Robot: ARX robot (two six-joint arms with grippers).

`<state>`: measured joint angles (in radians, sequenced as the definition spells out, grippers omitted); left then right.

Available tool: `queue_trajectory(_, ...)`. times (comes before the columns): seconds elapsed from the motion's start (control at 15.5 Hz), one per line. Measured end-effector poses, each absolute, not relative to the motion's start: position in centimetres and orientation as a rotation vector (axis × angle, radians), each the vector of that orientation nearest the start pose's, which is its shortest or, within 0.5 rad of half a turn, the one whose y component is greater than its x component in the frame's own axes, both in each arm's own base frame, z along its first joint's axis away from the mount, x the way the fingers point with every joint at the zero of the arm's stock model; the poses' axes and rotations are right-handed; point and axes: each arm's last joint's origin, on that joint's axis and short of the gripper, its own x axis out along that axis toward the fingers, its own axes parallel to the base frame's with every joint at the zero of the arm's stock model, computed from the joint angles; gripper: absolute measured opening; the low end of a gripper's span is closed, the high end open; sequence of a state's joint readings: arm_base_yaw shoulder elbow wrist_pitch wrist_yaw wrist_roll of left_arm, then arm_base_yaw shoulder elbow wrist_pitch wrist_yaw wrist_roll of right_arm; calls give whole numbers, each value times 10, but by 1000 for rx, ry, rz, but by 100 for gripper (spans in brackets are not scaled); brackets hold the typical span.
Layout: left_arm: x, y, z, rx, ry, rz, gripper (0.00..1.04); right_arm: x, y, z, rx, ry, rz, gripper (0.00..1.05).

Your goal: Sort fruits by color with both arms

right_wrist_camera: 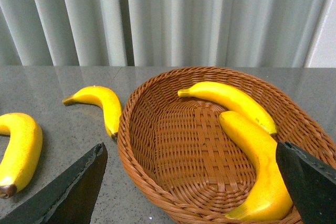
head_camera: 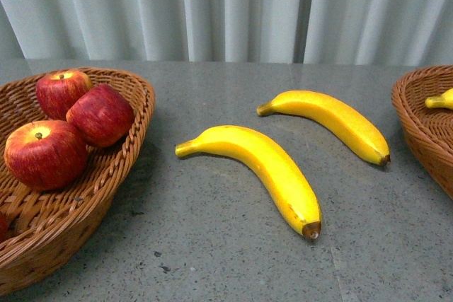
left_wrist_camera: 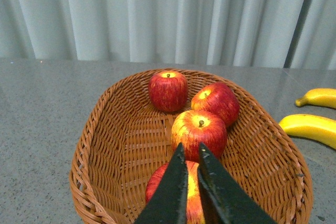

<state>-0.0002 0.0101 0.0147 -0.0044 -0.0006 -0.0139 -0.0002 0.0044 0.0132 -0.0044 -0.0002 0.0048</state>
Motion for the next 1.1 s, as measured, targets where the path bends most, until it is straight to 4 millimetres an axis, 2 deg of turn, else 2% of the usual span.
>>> queue_trajectory(0.06,97,0,167,-14,0,0,27,97,0,167,5,-4,0,98)
queue_trajectory(0.45,97,0,167,-14,-1,0,99,97,0,167,5,-4,0,98)
queue_trajectory(0.91,97,0,167,-11,0,0,98,97,0,167,5,-4,0,98)
queue_trajectory(1.1,97,0,167,-11,-1,0,98,111,3,182,99,-74,128,98)
